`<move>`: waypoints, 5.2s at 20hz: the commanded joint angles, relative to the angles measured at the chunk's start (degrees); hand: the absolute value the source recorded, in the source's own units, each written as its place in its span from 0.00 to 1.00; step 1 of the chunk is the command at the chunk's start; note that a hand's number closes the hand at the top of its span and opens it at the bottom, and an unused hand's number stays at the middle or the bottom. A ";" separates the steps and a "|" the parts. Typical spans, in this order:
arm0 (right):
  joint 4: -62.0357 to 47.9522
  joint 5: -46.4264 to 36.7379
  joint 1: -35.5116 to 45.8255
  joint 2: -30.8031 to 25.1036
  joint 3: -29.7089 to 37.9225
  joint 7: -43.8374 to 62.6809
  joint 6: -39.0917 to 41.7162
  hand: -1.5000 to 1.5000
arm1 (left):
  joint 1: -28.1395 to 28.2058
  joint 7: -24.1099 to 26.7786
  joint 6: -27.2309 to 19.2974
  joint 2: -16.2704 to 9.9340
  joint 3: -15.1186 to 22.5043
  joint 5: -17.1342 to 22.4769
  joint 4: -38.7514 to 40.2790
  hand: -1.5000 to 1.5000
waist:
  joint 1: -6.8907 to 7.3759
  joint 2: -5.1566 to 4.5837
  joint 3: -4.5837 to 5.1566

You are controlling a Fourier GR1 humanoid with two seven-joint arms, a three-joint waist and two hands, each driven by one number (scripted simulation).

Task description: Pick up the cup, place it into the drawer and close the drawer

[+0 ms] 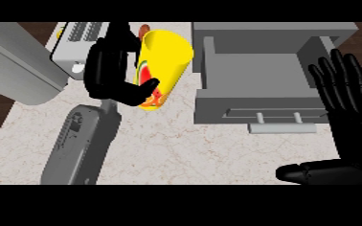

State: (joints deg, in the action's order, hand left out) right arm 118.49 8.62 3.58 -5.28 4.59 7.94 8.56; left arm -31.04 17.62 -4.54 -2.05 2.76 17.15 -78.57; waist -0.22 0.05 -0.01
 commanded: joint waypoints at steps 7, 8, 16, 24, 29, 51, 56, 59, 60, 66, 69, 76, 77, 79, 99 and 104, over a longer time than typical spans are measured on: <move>-1.56 -0.25 1.93 0.17 0.07 0.22 -0.47 0.00 | -12.34 -8.41 -7.31 1.78 1.29 -5.79 2.56 1.00 | 0.02 -0.04 0.00; 2.77 3.54 1.03 -1.42 2.00 4.33 0.28 0.00 | -18.20 -8.56 -6.19 -0.14 -1.75 -4.74 7.60 1.00 | -0.43 -0.07 0.00; -4.47 -0.78 -1.04 0.19 0.95 -4.92 1.53 0.00 | -26.41 -5.93 -9.24 2.03 1.04 -4.54 21.27 1.00 | -0.94 -0.33 -0.02; 1.44 -0.99 0.86 1.03 -1.62 1.90 -1.10 0.00 | -30.62 -2.42 -17.85 2.05 11.09 2.99 29.99 1.00 | -1.39 -0.21 0.00; 0.08 1.34 4.78 -0.95 0.50 5.02 -0.97 0.00 | -36.97 1.00 -20.10 2.05 13.19 7.15 39.03 1.00 | -1.97 -0.40 0.00; -4.96 2.26 5.88 -0.95 -0.02 -0.98 2.71 0.00 | -46.16 0.18 -22.44 2.05 29.95 14.93 58.16 0.00 | -6.03 -1.58 -0.14; -2.20 3.11 3.93 0.39 -1.05 -1.29 2.65 0.00 | -43.59 1.31 -24.62 2.05 31.93 18.27 55.10 0.00 | -6.45 -1.45 -0.09; -4.47 6.66 7.46 -1.21 1.56 -0.09 3.66 0.00 | -44.11 3.62 -23.26 2.05 31.16 20.49 54.14 0.00 | -6.23 -1.64 -0.08; -5.30 7.22 5.48 -1.37 2.20 -1.96 4.88 0.00 | -42.89 3.54 -24.02 2.05 31.88 22.07 51.24 0.00 | -6.35 -1.47 -0.11; -2.57 11.45 5.07 -2.00 2.86 2.72 4.89 0.00 | -43.30 10.49 -18.75 2.05 26.43 27.00 51.09 0.00 | -3.77 -0.95 -0.01; -1.42 11.17 3.00 -1.50 2.51 1.26 5.43 0.00 | -46.09 8.82 -17.26 2.05 23.71 27.76 50.25 0.00 | -1.87 -0.38 -0.01; 2.17 8.05 -0.91 -6.61 1.53 2.04 10.76 1.00 | -36.05 7.65 -17.66 -3.06 22.23 27.82 38.59 0.00 | 1.13 0.59 0.06; 0.01 6.26 0.26 -8.35 1.46 0.69 12.73 1.00 | -38.16 5.78 -19.37 -3.33 20.82 28.47 38.76 0.00 | 1.10 0.41 0.03; 3.65 5.13 -0.06 -10.23 1.18 3.46 12.75 1.00 | -32.90 6.62 -20.64 -3.86 21.59 27.77 35.43 0.00 | 1.28 0.63 0.07; -6.69 -28.75 2.09 -16.07 -9.45 -9.18 13.63 1.00 | 4.88 0.88 -12.13 -24.79 16.50 30.88 -0.72 0.00 | 2.09 -0.04 0.05; -16.04 -43.06 0.81 -14.03 -17.52 -14.80 6.57 1.00 | 13.39 2.32 -9.52 -27.95 14.61 30.69 -6.63 0.00 | 1.85 -0.04 -0.01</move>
State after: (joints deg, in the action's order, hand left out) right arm 107.72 -24.64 4.38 -19.62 -7.78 -2.94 18.89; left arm -22.91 18.85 -16.08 -28.44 18.39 47.93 -82.09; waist 1.81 0.09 0.00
